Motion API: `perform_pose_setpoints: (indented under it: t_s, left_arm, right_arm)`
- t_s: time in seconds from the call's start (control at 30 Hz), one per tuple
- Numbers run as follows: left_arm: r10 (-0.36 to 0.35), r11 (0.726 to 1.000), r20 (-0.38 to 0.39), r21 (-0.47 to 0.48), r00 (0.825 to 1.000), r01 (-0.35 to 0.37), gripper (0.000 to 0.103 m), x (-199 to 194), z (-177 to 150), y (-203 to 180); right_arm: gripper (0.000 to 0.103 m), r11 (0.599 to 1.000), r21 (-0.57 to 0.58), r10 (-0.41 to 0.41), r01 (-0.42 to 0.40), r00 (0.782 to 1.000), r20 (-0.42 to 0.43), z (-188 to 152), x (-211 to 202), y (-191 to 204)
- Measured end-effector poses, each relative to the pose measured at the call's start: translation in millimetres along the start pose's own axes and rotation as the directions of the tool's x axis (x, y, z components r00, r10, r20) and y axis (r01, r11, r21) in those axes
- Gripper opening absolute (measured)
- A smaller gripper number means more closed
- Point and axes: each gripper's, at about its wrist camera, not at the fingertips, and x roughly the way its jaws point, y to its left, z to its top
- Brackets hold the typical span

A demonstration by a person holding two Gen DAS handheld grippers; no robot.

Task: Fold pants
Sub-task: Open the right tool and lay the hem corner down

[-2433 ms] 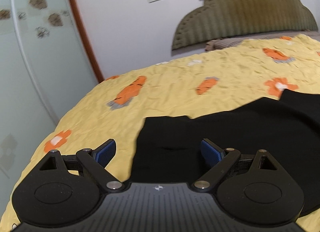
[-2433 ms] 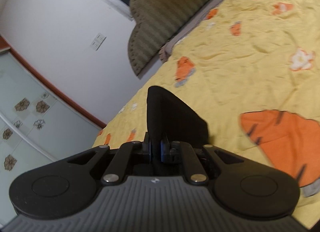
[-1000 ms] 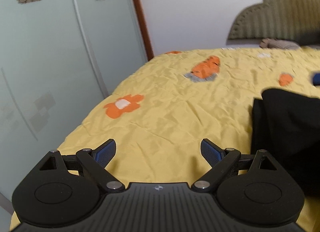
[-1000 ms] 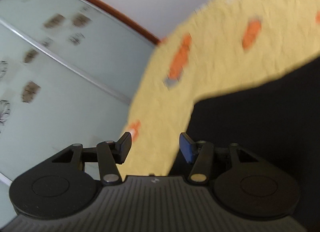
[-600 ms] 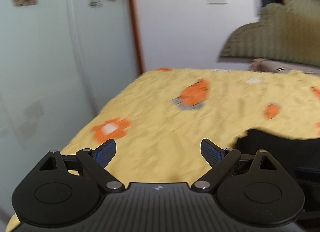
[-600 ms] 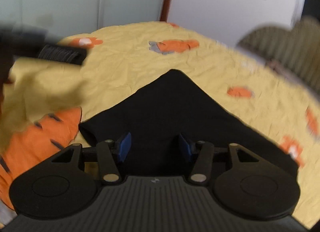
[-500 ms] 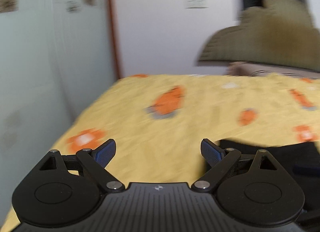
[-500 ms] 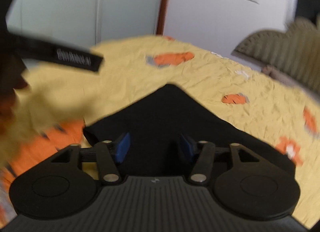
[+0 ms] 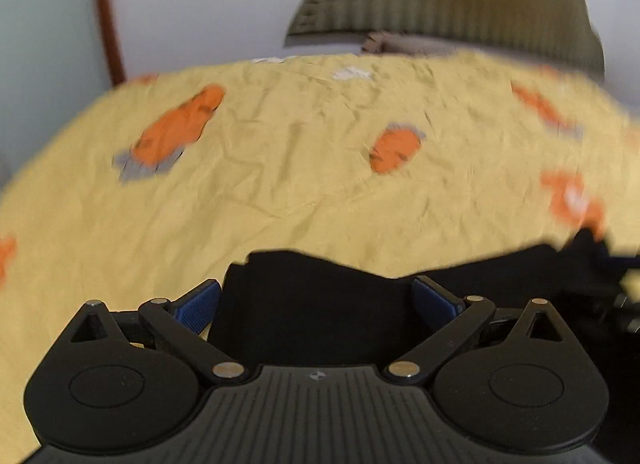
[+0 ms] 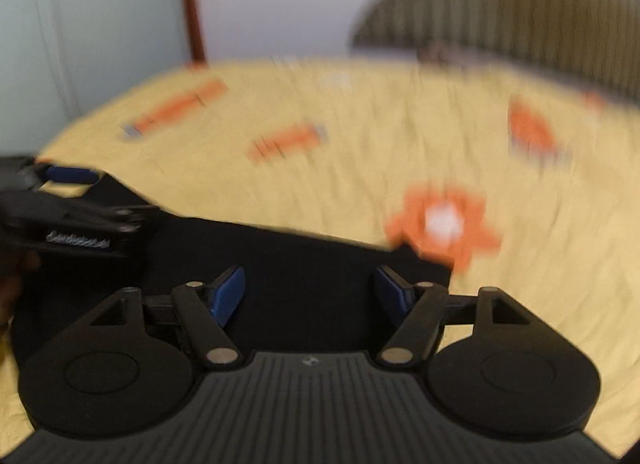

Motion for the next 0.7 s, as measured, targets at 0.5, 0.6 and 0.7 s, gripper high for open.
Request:
perform_pose_setpoints:
  t_s: [0.5, 0.6, 0.7]
  left_arm:
    - [0.128, 0.971, 0.215, 0.173, 0.968, -0.167, 0.102, -96.9, -65.3, 16.9]
    - [0.156, 0.954, 0.207, 0.222, 0.966, -0.201, 0.102, -97.6, -72.5, 12.5]
    - [0.159, 0.964, 0.173, 0.186, 0.972, -0.191, 0.102, -90.6, -75.5, 16.5]
  right_arm:
    - [0.098, 0.976, -0.214, -0.020, 0.036, 0.997, 0.077, -78.2, -70.8, 58.0]
    - [0.099, 0.986, -0.153, -0.045, 0.068, 0.987, 0.151, -71.7, -89.0, 59.7]
    - [0.103, 0.982, -0.183, -0.021, 0.050, 0.988, 0.155, -71.3, -88.6, 62.9]
